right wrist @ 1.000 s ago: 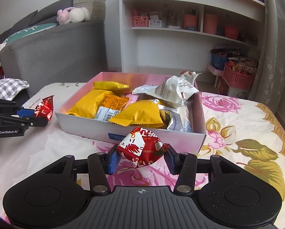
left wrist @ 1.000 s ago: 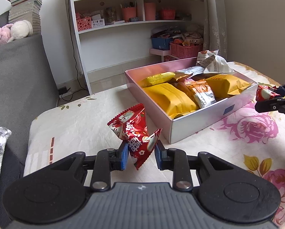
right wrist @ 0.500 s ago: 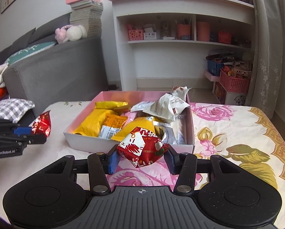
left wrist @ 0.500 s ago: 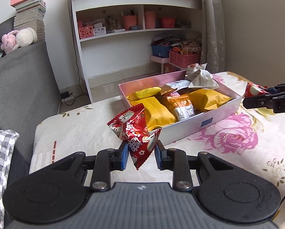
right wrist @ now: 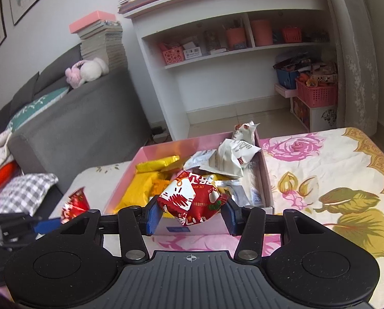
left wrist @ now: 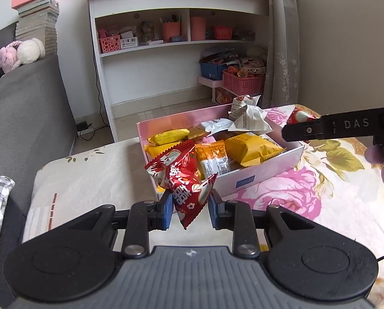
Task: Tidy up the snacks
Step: 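Carry both red-white candy packs into the box and open both tools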
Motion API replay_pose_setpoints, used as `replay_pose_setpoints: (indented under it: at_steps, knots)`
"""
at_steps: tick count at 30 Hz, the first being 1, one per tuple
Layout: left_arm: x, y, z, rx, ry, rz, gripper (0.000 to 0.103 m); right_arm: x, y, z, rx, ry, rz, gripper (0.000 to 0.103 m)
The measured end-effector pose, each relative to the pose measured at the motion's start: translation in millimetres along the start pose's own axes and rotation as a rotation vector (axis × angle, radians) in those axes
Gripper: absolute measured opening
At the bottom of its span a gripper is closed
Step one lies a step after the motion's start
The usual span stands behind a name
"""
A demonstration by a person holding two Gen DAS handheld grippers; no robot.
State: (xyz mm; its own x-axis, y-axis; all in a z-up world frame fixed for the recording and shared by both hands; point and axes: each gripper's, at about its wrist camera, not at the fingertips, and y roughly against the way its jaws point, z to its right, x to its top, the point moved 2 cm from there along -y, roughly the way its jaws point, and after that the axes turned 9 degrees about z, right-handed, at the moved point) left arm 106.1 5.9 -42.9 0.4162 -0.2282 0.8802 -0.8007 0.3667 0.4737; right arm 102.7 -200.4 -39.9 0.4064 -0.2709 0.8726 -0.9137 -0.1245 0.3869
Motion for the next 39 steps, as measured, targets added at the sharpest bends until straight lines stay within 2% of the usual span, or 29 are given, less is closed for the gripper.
replay_pose_setpoints:
  at_steps: [9, 20, 29, 30, 32, 33, 34, 39]
  knots:
    - [16.6, -33.9, 1.9, 0.001, 0.126, 0.044, 0.026, 9.8, -36.9, -5.7, -0.003, -0.056, 0.027, 0.048]
    - [7.1, -60.6, -2.3, 0.056, 0.15, 0.01, 0.026, 5.8, -77.0, 0.7, -0.036, -0.094, 0.024, 0.049]
    - [4.4, -67.8, -5.5, 0.084, 0.164, 0.013, 0.029, -0.2, -86.3, -3.1, -0.044, -0.078, 0.014, 0.052]
    - [4.8, -67.7, -5.0, 0.084, 0.163, 0.016, 0.031, 0.0, -85.9, -2.4, -0.044, -0.08, 0.016, 0.056]
    - [6.1, -66.8, -3.4, 0.09, 0.154, 0.029, 0.042, 0.6, -84.9, -0.5, -0.048, -0.098, 0.017, 0.068]
    - [6.2, -66.1, -3.1, 0.094, 0.15, 0.032, 0.057, 1.2, -83.5, 1.1, -0.051, -0.109, 0.021, 0.074]
    - [6.7, -65.6, -2.5, 0.097, 0.146, 0.04, 0.068, 1.9, -82.2, 1.9, -0.046, -0.117, 0.025, 0.076]
    - [6.5, -62.8, 0.7, 0.087, 0.131, 0.033, 0.078, 6.2, -76.0, 1.8, -0.036, -0.114, 0.034, 0.079]
